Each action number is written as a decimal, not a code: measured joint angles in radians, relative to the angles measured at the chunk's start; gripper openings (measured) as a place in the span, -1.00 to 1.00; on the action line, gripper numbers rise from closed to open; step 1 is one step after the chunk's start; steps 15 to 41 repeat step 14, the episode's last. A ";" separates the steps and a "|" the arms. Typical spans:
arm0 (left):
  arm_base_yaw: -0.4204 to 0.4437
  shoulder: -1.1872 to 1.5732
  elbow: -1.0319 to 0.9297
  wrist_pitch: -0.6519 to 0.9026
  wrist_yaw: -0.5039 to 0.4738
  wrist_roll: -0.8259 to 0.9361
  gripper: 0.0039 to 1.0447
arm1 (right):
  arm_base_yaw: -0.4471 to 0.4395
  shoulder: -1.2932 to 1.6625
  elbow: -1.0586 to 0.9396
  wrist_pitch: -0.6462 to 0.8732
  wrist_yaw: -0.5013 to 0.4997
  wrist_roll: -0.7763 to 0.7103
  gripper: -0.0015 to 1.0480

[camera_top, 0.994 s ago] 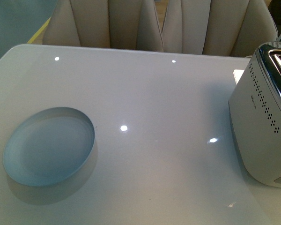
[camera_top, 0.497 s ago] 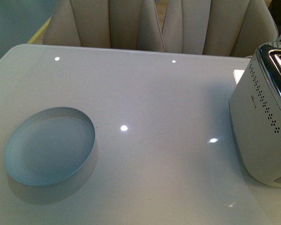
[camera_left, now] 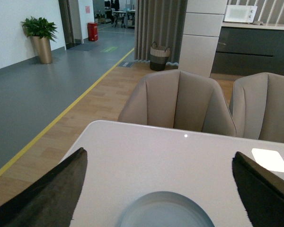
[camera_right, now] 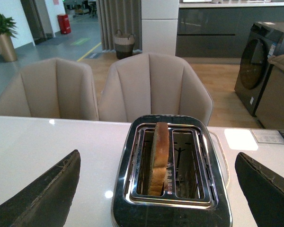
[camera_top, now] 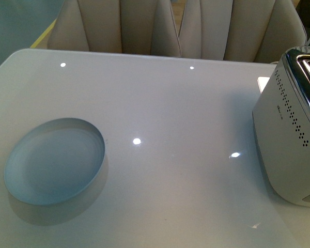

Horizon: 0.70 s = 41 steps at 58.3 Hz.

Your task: Left arm holds plate, right arm toasts bread

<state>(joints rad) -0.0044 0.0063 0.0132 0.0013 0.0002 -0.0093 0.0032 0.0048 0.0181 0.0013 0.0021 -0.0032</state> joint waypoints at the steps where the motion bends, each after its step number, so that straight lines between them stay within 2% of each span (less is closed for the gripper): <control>1: 0.000 0.000 0.000 0.000 0.000 0.000 0.89 | 0.000 0.000 0.000 0.000 0.000 0.000 0.83; 41: 0.000 0.000 0.000 0.000 0.000 0.000 0.87 | 0.000 0.000 0.000 0.000 0.000 0.000 0.83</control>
